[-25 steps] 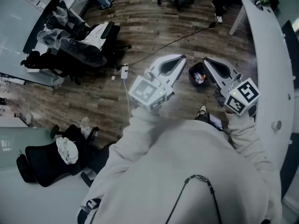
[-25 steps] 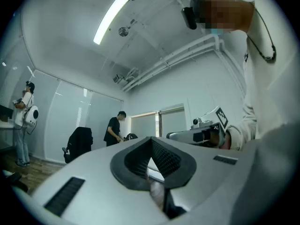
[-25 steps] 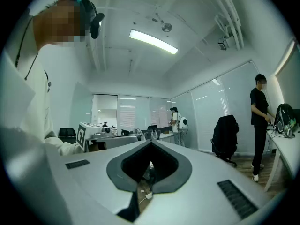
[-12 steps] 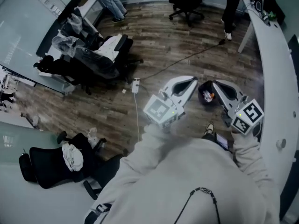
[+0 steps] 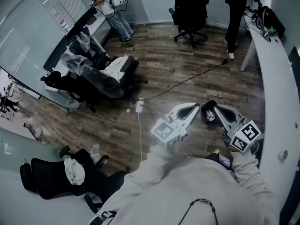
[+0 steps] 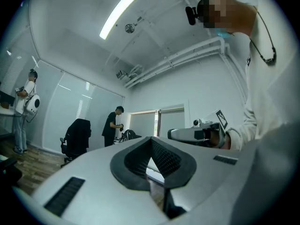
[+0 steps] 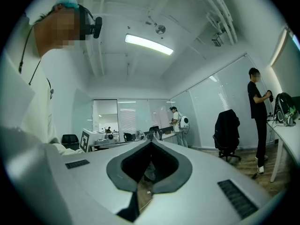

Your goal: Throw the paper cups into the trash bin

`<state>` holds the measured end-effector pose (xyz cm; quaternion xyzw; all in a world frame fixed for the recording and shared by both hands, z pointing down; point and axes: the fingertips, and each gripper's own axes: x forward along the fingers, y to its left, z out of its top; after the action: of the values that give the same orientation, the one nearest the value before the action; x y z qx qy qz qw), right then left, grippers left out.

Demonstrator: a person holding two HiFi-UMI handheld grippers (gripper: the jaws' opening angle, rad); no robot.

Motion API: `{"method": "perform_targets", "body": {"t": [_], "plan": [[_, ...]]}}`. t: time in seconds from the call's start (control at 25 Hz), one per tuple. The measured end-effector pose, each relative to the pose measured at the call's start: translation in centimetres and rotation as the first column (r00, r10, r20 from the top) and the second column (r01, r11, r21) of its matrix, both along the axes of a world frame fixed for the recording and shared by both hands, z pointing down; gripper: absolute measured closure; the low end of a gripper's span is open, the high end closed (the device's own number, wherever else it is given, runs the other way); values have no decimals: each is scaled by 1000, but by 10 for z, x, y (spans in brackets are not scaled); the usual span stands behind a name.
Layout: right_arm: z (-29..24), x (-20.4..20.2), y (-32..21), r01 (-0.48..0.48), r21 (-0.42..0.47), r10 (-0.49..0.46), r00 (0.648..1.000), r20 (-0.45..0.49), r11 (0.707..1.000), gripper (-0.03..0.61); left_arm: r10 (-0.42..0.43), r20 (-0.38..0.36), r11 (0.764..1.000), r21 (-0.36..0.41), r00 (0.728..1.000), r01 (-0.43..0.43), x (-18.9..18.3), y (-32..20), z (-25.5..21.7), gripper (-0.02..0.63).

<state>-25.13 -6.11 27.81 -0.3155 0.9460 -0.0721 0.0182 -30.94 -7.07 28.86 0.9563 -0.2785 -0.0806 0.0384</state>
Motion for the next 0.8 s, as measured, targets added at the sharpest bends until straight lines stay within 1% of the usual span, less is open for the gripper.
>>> {"method": "perform_targets", "body": {"t": [0.08,0.16,0.2,0.28,0.44,0.52,0.56,0.6,0.64,0.68,0.72,0.8], "plan": [[3,7,3,-21,-2,21,1000,-4,1000,561,18,6,1000,-10,1000,-18,8,-2,4,614],[2,24,6,-70,-1,70,998,-6,998,561,50,4,999,-8,999,-49,24,-5,4,614],[1,40,7,-105,1,105,994,-6,994,560,74,1,997,-5,997,-74,37,-6,2,614],[-6,83,8,-186,12,186,982,-1,982,560,147,-2,989,-4,989,-147,77,-9,-5,614],[-23,164,2,-334,63,334,942,17,940,561,297,-10,955,19,955,-297,155,-22,-31,614],[-36,215,10,-418,81,417,908,33,905,561,371,-2,928,34,929,-371,205,-19,-45,614],[-42,247,21,-467,89,465,884,40,880,561,415,5,909,43,910,-415,237,-14,-50,614],[-48,282,35,-520,96,518,854,45,849,560,464,11,884,52,886,-464,272,-6,-54,614],[-52,318,52,-575,101,574,818,47,812,561,516,17,854,58,856,-516,308,4,-56,614],[-54,353,72,-634,107,633,773,47,766,560,569,23,820,62,822,-569,344,15,-57,614],[-56,387,93,-692,112,692,721,47,713,560,618,30,783,62,786,-619,379,26,-58,614],[-64,452,135,-794,124,795,604,58,595,560,699,42,711,72,714,-700,447,47,-63,614]]}}
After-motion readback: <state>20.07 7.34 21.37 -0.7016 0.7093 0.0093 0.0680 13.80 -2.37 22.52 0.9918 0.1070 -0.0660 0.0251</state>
